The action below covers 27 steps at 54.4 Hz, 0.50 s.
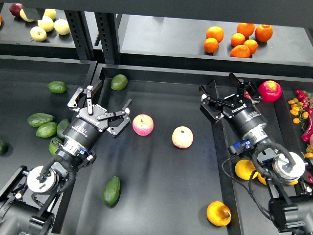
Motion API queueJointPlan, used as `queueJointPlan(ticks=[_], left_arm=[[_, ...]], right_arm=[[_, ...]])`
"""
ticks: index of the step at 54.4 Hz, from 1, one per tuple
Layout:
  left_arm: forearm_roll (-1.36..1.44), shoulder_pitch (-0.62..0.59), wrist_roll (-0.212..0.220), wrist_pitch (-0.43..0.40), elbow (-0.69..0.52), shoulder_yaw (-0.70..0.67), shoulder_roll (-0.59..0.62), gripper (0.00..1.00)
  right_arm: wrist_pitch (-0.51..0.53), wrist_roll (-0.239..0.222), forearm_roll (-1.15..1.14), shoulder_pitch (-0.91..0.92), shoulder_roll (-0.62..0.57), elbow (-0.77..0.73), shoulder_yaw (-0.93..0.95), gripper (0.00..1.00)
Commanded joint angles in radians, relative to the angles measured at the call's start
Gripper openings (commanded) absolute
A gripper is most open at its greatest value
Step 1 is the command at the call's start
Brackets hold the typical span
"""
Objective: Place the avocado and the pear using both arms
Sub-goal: 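Swing the left gripper over toward the bin of green avocados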
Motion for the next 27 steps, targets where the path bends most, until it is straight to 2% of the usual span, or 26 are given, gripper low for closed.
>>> queueJointPlan(ticks=[1,16,21,27], left_arm=[[0.001,-0.007,0.001,-0.002,0.003,0.010,0.000,1.00],[0.017,-0.053,0.047,-0.033,0.032,0.046,0.008,1.00],[0.023,-0.086,0.060,-0.034,0.042,0.080,0.086,1.00],[0.023,-0.148,0.107,-0.045,0.048,0.157,0.222,1.00]], right_arm=[[0.000,0.000,-0.001,0.000,0.000,-0.001,0.001,1.00],[-0.002,0.003,-0.009,0.002,0.000,-0.005,0.001,1.00],[-0.003,0.008,-0.011,0.002,0.000,-0.006,0.003,1.00],[-0.008,0.017,-0.029,0.003,0.000,-0.008,0.015,1.00]])
